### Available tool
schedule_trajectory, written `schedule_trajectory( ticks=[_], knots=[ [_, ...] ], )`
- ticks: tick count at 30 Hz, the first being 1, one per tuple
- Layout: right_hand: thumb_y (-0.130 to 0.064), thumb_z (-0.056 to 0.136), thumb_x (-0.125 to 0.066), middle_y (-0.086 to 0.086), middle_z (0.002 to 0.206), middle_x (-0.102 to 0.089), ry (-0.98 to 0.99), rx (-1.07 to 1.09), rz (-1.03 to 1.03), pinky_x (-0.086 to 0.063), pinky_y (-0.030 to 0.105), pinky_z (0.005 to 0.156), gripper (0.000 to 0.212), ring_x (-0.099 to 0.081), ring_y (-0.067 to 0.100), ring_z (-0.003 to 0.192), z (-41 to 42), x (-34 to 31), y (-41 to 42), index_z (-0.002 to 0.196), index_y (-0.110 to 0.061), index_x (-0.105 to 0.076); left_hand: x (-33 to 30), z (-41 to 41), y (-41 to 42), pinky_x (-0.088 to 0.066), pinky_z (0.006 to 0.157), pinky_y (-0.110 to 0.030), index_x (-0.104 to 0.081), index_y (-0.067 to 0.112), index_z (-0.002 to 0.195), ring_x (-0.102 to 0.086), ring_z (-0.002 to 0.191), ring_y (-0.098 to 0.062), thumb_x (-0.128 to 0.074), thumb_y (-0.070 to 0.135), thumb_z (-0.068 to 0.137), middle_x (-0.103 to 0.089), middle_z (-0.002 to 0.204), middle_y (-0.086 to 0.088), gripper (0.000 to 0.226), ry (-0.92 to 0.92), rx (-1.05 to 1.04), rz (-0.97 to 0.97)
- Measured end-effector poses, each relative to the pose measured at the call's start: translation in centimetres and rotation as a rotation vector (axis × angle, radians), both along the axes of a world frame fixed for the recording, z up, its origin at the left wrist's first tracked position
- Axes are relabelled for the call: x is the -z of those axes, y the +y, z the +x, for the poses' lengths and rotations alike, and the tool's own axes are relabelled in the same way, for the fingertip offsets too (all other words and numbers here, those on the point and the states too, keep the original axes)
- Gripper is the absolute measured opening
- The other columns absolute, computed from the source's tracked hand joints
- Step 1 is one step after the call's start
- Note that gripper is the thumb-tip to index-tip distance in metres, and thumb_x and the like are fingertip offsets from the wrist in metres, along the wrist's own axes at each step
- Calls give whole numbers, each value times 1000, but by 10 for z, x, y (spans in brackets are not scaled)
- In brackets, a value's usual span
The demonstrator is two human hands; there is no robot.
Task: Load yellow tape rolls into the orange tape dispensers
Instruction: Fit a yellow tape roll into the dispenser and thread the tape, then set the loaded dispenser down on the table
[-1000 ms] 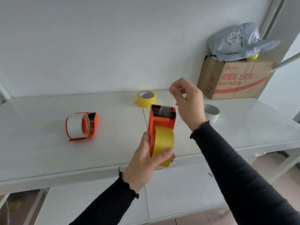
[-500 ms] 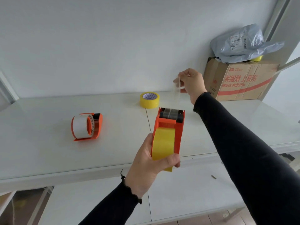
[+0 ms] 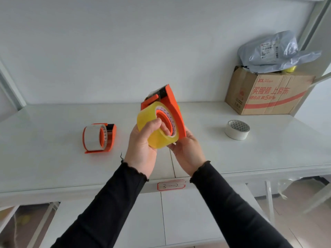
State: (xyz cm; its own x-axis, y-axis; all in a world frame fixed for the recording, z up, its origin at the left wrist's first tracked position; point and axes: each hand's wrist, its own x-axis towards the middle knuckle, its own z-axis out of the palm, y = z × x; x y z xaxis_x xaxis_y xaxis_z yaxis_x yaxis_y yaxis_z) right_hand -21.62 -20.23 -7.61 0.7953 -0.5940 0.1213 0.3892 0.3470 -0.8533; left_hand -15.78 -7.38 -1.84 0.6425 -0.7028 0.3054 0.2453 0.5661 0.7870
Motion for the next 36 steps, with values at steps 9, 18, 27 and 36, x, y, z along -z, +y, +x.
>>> schedule_trajectory(
  ticks=[9,18,27,36],
  knots=[
    [-41,98,-58,16,141,-63,-6,-42,157,-45,48,112,56,-58,31,133,-6,-18,26,141,-7,-57,17,6,-26,-52,77,-34,-71,15,68,-66,67,-15,-53,13,91,-66,69,-1,30,223,108,-44],
    [3,83,-66,5,127,-60,677,152,-1467,-41,30,102,60,-57,16,113,-20,-61,-98,134,-27,-66,58,74,-13,-45,95,-24,-53,14,137,-62,116,-18,-79,38,72,-61,131,-6,73,-409,-1,784],
    [-28,89,-70,2,144,-48,1149,-248,-1683,-31,37,110,62,-39,28,134,-2,-79,-126,146,-37,-48,62,100,-20,-42,83,-19,-64,19,117,-59,115,-13,-71,32,87,-65,123,3,33,-753,-64,884],
    [-25,104,-48,-1,139,-65,1075,-181,-1720,-37,25,103,34,-57,20,129,88,-108,-94,130,-26,-71,59,115,-32,-47,88,-26,-64,21,111,-63,105,-12,-66,40,87,-67,114,4,30,-952,-76,909]
  ],
)
